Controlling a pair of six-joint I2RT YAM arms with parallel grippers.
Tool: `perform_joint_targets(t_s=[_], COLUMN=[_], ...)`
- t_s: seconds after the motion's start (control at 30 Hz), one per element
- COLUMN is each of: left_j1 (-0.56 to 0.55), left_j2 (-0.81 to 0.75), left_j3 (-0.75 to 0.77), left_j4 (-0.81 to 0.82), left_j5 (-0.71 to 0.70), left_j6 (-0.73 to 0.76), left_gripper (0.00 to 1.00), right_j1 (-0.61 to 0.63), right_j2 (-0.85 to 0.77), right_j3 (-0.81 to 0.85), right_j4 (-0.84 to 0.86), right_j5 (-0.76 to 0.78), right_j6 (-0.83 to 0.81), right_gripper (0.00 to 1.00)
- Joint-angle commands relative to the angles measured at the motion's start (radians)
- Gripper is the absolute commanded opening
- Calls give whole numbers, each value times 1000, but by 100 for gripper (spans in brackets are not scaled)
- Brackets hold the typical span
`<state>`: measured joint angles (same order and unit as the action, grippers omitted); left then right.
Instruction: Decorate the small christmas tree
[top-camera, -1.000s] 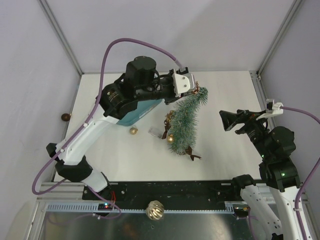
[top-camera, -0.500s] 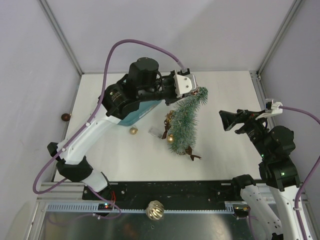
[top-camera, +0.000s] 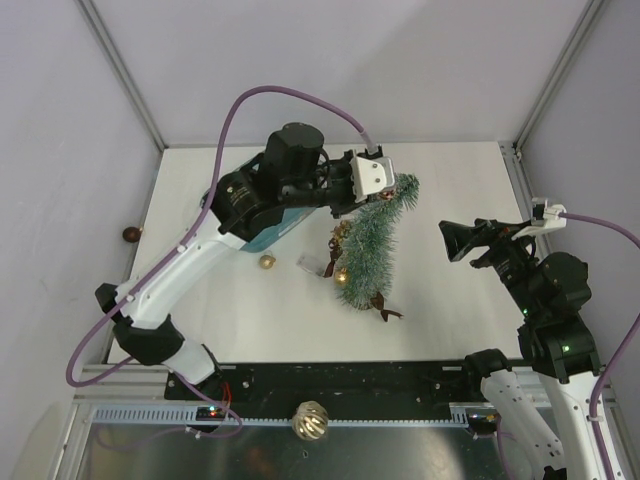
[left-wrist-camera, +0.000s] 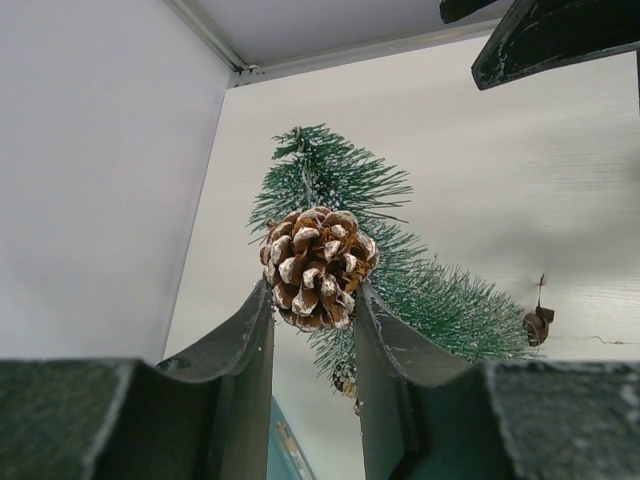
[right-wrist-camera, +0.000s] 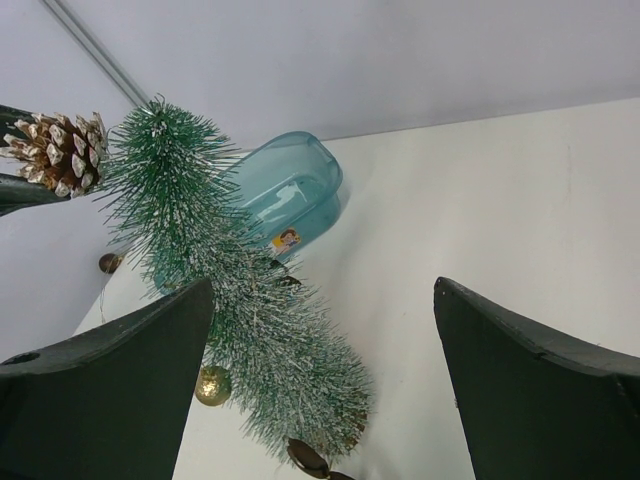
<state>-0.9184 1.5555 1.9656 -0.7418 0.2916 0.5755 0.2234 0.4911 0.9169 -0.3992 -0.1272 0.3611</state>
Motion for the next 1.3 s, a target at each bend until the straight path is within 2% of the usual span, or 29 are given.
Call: perform_joint_targets(t_s=[0.0, 0.1, 0.23, 0.87, 0.93, 1.07, 1.1, 1.13, 1.27], left_j1=[-6, -5, -5, -4, -4, 1, 3, 6, 25], left_j2=[-51, -61, -75, -131, -131, -134, -137, -142, -163], left_j3=[-17, -32, -55, -135, -127, -99, -95, -92, -84], left_j4=[19, 21, 21, 44, 45, 46, 46, 46, 47], left_j5=[-3, -16, -35, -56, -62, -76, -80, -85, -92], left_j6=[-22, -29, -36, -60, -64, -80, -84, -89, -122], left_gripper=[34, 48, 52, 55, 60, 79, 89, 94, 99], right_j1=[5, 5, 5, 6, 7, 7, 7, 6, 7], right_j2=[-11, -10, -8, -17, -18, -19, -18, -17, -10], right_j3=[13, 13, 14, 14, 14, 14, 13, 14, 13], right_j4=[11, 13, 16, 17, 16, 16, 15, 15, 12], right_j5=[14, 12, 10, 6, 6, 7, 7, 8, 15], right_j6=[-12, -10, -5, 8, 7, 5, 5, 4, 2], right_gripper=[96, 96, 96, 96, 96, 96, 96, 96, 97])
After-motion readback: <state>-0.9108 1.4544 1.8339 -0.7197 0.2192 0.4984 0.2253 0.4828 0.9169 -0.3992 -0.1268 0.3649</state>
